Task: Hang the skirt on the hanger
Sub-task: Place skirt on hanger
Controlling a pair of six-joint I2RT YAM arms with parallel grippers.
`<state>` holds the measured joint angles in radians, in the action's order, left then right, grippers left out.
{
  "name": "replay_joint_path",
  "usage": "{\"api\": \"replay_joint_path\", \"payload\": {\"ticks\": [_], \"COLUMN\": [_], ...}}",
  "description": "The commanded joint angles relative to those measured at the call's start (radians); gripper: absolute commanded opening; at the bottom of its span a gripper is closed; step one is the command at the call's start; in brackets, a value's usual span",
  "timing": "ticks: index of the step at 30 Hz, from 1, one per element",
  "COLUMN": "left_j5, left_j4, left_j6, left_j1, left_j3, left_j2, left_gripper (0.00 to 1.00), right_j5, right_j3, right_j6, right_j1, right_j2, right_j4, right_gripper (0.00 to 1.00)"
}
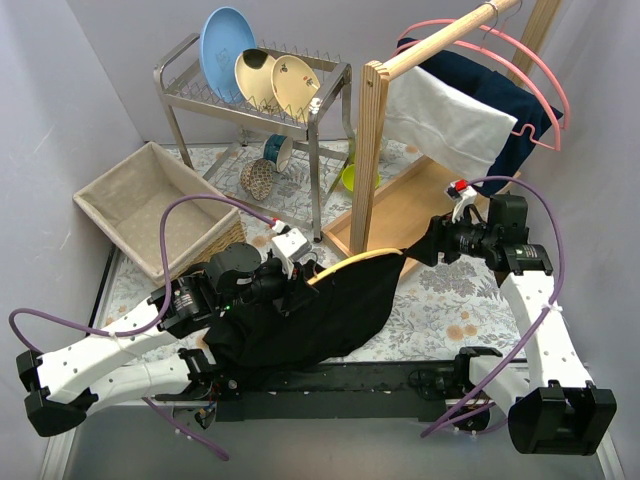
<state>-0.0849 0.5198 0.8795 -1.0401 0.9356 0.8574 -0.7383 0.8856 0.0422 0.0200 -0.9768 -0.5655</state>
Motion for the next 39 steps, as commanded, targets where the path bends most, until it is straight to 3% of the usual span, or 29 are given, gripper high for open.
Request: {"api": "replay_joint_path", "payload": {"ticks": [1,7,14,22,29,31,36,39], "left_j5": [-0.013,-0.022,-0.021,-0.026,-0.032,-0.030,-0.019,-0.006], "left_j4": [-0.032,-0.038,-0.037,-0.035,-0.041,-0.041,-0.038,-0.020], "left_j6": [-0.027,-0.030,-0.036,-0.040,-0.040,-0.042,-0.045,-0.056], "left_j1": [0.003,0.003,0.003,0.003,0.003,0.003,0.003,0.003], "left_j3": [0.023,0.032,0.048,0.060,0.057,0.055,0.055,0.060], "left_j2": [-0.018,-0.026,-0.026,-0.031,-0.043,-0.041,-0.038,-0.021], "left_gripper": [0.00,0.00,0.00,0.00,0.00,0.00,0.00,0.00], "right_j5": [-0.153,-0.167,-0.168,-0.188,-0.202,-0.222,-0.262,-0.271], "right_j3": [0.032,0.030,0.030,0.030,0.035,0.036,0.047,0.067], "right_j6": [-0.067,-0.071,-0.065,-0.054,-0.048,-0.048,-0.045,-0.047], "right_j1": [-0.011,-0.009,-0.009,-0.009,-0.009,-0.009,-0.011,-0.009], "right_j2": [0.003,-0.046,-0.077,-0.106,-0.132,-0.138,-0.138,-0.123], "right_j4": [0.076,0.073,0.061,0.044,0.041,0.038,0.018,0.006], "right_gripper": [0.70,0.65,0.48,0.38,0.35,0.28,0.01,0.01]}}
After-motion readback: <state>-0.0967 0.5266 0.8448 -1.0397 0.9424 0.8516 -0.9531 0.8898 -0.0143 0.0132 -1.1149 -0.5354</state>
